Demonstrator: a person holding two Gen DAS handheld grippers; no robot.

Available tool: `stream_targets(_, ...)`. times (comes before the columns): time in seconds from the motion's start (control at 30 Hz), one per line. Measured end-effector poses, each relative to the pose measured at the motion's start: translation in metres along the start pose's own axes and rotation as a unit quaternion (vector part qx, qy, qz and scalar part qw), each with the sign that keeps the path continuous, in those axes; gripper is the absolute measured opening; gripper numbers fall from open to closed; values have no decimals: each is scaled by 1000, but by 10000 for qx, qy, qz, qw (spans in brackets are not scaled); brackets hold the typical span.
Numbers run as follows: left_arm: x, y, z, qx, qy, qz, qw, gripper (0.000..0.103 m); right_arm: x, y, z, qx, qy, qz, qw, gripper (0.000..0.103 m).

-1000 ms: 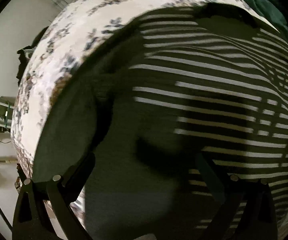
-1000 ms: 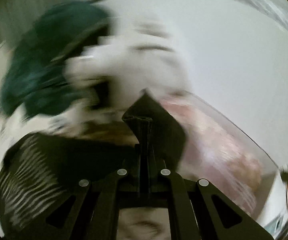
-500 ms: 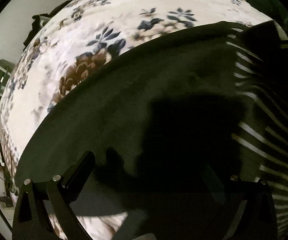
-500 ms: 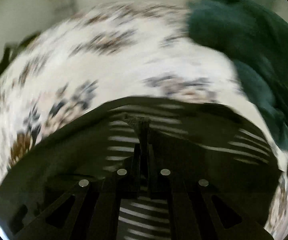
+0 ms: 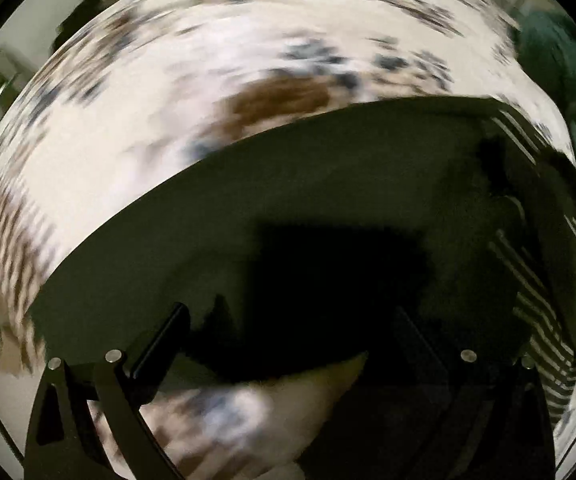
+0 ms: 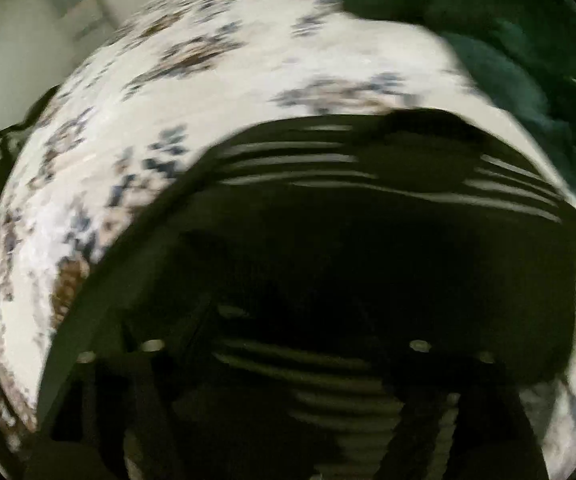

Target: Fold small clothes

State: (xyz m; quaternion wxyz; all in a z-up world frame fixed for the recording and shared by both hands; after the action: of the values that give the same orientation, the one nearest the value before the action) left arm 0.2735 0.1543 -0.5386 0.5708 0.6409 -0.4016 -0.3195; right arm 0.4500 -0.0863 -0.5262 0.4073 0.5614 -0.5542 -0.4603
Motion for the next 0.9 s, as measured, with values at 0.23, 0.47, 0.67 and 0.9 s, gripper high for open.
stream_targets(0.23,-145,-12,67,-838,2843,1287,9464,103,59,11,67,-394,-498,556,9964,88)
stream_targets(0.47,-235,-41,77,-283,4921,1664,8540,58,61,-21,98,-852,-662,1022,9889,88)
stream_targets(0.67,-230,-15,56,181,4180,765,9051,8,41,-28,76,-791,-272,2008,9761,88)
stream_targets(0.9,-181,47,3,1015,2657,29,9587,8,38,-19,45,-411,-53,1866,9816,103)
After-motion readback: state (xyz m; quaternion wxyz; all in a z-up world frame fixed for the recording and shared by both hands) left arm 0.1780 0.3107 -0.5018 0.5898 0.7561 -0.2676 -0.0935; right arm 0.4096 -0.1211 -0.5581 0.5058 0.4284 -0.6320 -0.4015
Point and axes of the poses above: each gripper's, at about its wrist camera, not at the fingertips, and y roughly against the way its jaws point, x to its right, z to its underside, the point moved 3 cm from there along -y, roughly the way its jaws point, and after that the axes turned 4 degrees about -x, right-handed, at the moved point
